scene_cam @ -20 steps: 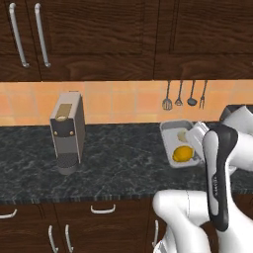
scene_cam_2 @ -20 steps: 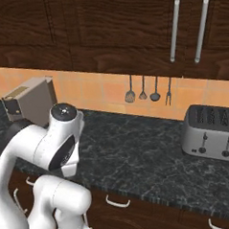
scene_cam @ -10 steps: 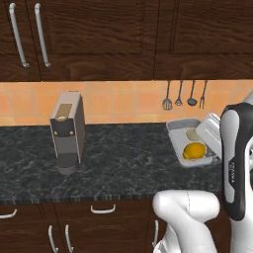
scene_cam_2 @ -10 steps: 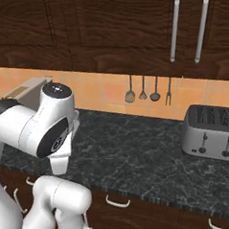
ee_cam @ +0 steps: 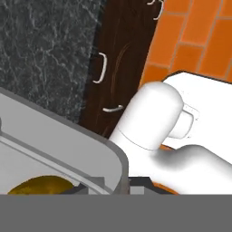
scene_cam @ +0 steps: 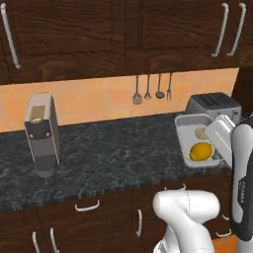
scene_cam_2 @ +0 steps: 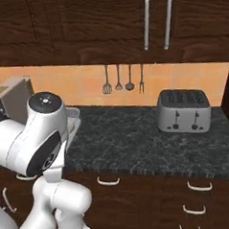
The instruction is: Take the meat container that has the steak and place it on the second highest rack of the freezer. Then take the vegetable container that has the lemon and garlic and place it on the highest rack of the freezer.
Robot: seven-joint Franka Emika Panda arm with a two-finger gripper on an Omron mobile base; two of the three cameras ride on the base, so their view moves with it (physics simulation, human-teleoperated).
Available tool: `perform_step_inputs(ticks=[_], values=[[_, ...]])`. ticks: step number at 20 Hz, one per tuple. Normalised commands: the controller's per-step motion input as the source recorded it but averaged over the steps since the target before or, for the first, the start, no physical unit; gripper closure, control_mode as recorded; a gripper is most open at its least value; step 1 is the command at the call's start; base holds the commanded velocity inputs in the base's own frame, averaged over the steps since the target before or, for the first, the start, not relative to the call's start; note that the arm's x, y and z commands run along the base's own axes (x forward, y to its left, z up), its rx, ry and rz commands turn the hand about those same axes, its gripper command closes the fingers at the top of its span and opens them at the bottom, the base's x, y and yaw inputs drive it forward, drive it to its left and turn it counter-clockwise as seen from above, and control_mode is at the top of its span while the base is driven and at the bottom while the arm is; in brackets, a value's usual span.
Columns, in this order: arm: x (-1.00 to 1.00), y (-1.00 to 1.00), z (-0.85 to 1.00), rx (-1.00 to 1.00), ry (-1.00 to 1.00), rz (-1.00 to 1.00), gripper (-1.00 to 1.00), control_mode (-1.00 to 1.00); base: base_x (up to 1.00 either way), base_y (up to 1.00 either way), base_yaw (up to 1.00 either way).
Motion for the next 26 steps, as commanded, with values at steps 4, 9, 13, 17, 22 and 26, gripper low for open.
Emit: perform_step_inputs(ticks=[4, 9, 13, 17, 22, 26], values=[[0.0, 0.0, 0.0, 0.0, 0.0, 0.0, 1.0, 1.0, -0.62, 0.18, -0.8], [0.0, 0.0, 0.0, 0.0, 0.0, 0.0, 1.0, 1.0, -0.41, 0.07, -0.9], [0.0, 0.0, 0.0, 0.0, 0.0, 0.0, 1.0, 1.0, -0.21, 0.02, -0.93], [0.0, 0.0, 0.0, 0.0, 0.0, 0.0, 1.0, 1.0, -0.04, -0.08, -0.85], [0.0, 0.0, 0.0, 0.0, 0.0, 0.0, 1.0, 1.0, 0.0, -0.43, -0.75], [0.0, 0.0, 0.0, 0.0, 0.0, 0.0, 1.0, 1.0, 0.13, -0.88, -0.51]])
